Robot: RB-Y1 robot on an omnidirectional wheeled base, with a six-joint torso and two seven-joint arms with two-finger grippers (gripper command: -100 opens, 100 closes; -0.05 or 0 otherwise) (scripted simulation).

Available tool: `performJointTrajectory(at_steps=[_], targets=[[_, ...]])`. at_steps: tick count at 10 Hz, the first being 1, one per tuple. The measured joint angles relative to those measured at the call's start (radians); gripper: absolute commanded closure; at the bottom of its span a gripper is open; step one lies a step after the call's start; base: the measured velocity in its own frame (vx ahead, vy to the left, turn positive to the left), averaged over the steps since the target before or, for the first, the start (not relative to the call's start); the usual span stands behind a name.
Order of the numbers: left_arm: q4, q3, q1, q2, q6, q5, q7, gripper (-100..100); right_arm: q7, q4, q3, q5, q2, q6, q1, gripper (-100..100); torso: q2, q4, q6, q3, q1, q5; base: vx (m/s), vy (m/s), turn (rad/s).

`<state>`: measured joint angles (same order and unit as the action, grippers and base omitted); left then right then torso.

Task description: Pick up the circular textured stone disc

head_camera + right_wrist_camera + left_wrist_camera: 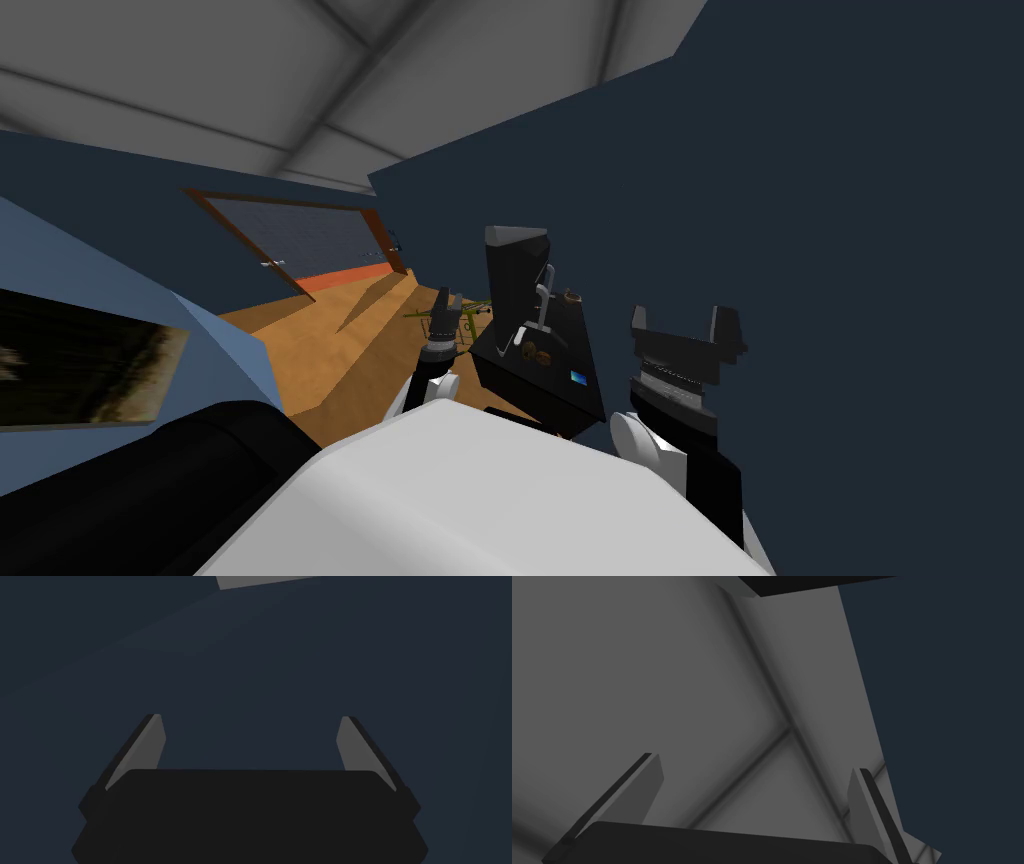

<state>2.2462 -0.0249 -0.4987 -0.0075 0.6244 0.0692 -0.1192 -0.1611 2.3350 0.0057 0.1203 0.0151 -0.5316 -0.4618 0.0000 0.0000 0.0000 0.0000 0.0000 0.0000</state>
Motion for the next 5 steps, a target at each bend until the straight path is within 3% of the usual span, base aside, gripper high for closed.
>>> performJointTrajectory(at_steps=[5], targets=[[0.0,0.0,0.0,0.0,0.0,0.0,0.0,0,0.022,-0.093,0.074,-0.001,-0.144,-0.003,-0.022,-100,0.001,0.0,0.0,0.0,0.001,0.0,-0.015,0.022,0.02]])
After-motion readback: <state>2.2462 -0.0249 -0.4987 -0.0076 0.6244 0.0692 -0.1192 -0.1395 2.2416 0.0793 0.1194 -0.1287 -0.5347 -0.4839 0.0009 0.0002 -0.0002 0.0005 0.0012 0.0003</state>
